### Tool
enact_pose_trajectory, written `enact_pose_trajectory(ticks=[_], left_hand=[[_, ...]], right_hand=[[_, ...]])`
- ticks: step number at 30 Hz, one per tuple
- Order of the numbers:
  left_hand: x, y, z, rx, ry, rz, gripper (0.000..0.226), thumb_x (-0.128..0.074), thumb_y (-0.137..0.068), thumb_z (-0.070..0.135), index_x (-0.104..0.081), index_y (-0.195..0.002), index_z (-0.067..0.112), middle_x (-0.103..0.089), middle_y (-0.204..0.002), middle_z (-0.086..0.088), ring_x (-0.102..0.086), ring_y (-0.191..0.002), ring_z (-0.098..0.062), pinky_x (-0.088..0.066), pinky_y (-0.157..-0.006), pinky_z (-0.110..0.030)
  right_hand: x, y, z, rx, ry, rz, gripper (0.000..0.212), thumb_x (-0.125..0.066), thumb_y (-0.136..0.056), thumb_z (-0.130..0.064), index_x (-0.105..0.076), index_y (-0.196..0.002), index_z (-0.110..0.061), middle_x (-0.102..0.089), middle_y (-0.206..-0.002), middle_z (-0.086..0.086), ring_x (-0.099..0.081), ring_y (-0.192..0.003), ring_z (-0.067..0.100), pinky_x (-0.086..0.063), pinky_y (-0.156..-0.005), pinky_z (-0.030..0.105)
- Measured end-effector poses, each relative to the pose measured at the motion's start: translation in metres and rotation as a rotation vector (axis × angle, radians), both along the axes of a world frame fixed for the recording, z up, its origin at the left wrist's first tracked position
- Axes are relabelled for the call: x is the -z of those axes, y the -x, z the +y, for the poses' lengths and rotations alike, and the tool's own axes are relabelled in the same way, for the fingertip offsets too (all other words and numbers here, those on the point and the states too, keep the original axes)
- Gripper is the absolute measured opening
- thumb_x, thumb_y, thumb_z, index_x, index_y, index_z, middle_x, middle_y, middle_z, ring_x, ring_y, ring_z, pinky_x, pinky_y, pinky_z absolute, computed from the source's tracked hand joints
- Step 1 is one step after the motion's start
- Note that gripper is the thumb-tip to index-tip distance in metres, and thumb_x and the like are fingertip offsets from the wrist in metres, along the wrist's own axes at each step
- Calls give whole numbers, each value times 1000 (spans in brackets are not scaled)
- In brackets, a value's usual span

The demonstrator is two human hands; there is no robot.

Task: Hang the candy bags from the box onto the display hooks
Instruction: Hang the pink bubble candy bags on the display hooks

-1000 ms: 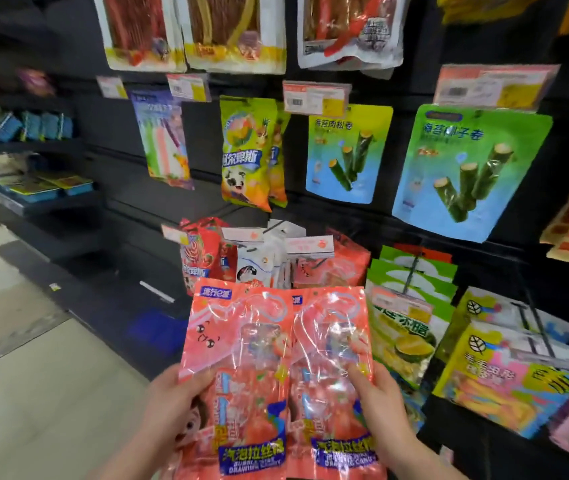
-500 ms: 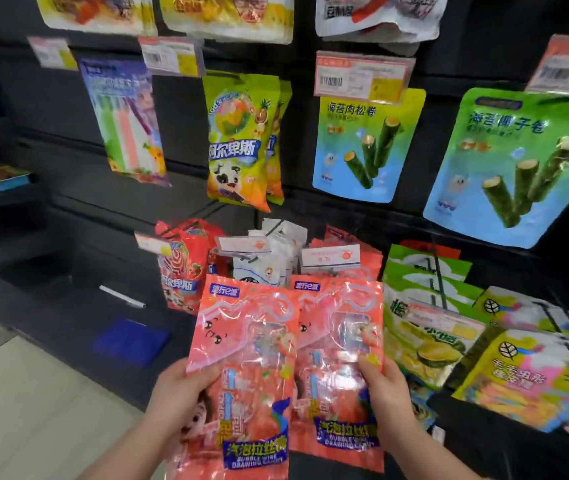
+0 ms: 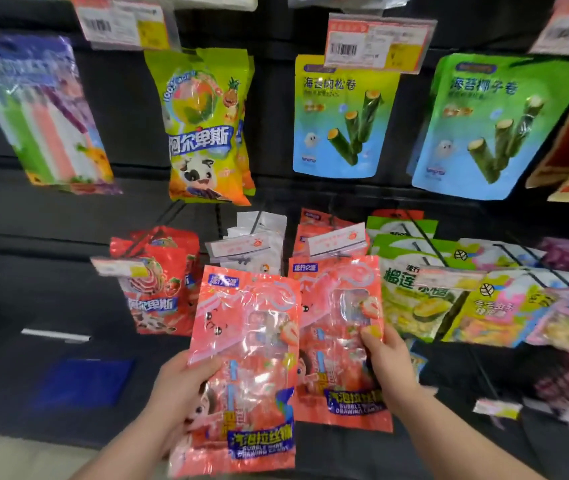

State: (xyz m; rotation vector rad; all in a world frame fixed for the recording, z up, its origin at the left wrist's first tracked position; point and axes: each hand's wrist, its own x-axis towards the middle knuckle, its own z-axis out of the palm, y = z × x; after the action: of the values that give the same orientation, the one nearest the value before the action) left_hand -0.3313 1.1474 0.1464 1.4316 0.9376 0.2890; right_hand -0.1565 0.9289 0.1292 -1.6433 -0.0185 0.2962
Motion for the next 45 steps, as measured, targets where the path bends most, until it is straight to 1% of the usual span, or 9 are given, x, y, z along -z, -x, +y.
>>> enact_pose_trajectory(ticks=[5, 16, 18, 24, 30, 37, 40, 42, 45], left_hand=[[5, -2, 11, 63, 45, 12, 17, -70, -85, 15, -70, -102, 13, -76, -94, -8, -71, -91, -29, -53, -90, -49], [13, -14, 16, 83, 118, -25, 16, -66, -88, 13, -66, -103, 7, -77, -85, -13, -74, -77, -31, -56, -73, -42], [14, -18, 15, 70, 115, -24, 14, -66, -88, 12, -65, -102, 9, -77, -83, -11, -75, -75, -29, -56, -68, -39], [17, -28, 12, 67, 110, -18, 13, -67, -88, 13, -66, -100, 10, -77, -83, -12, -74, -76, -32, -57, -78, -47], [26, -37, 5, 74, 120, -14, 16, -67, -87, 14, -66, -103, 10, -77, -90, -12, -73, -85, -33, -55, -87, -52], [33, -46, -3, 134, 128, -1, 17, -65, -88, 13, -66, -104, 12, -77, -93, -12, -72, -91, -33, -52, -91, -53], [38, -52, -8, 150, 140, -3, 16, -65, -87, 11, -67, -103, 12, -77, -90, -12, -73, -89, -33, -53, -89, -52], [41, -58, -13, 136, 149, -7, 14, -66, -86, 7, -68, -99, 11, -77, -89, -13, -72, -89, -35, -53, -90, -52], [42, -70, -24, 185, 189, -21, 13, -65, -87, 6, -69, -99, 10, -76, -90, -15, -71, -89, -36, -54, -87, -50]], right_hand=[[6, 4, 7, 57, 12, 3, 19, -51, -96, -15, -59, -112, -9, -68, -95, 8, -66, -86, 21, -52, -71, 32], [14, -2, 8, 78, -1, 33, 11, -51, -95, -14, -61, -92, -12, -65, -81, 8, -62, -75, 25, -53, -73, 41], [17, -12, 12, 87, 22, 42, 12, -52, -95, -15, -58, -85, -11, -58, -72, 9, -54, -63, 23, -49, -60, 34], [25, -53, 30, 74, 40, 105, 15, -50, -95, -15, -55, -82, -11, -55, -66, 8, -52, -56, 22, -44, -58, 34], [45, -93, 44, 62, 135, 88, 13, -51, -95, -23, -58, -93, -12, -61, -87, 8, -57, -83, 26, -46, -79, 38], [52, -113, 40, -16, 299, 63, 31, -59, -92, -22, -54, -117, -3, -61, -100, 10, -58, -82, 24, -46, -65, 31], [44, -101, 32, 32, 391, -80, 42, -66, -87, -22, -50, -123, -6, -59, -109, 9, -58, -97, 27, -47, -77, 36], [36, -81, 23, 44, 332, -120, 38, -61, -90, -29, -55, -120, -7, -60, -111, 7, -57, -103, 24, -42, -83, 32], [22, -38, 8, -256, 45, 187, 47, -43, -89, -59, -68, -103, -22, -72, -98, 1, -66, -98, 22, -47, -85, 34]])
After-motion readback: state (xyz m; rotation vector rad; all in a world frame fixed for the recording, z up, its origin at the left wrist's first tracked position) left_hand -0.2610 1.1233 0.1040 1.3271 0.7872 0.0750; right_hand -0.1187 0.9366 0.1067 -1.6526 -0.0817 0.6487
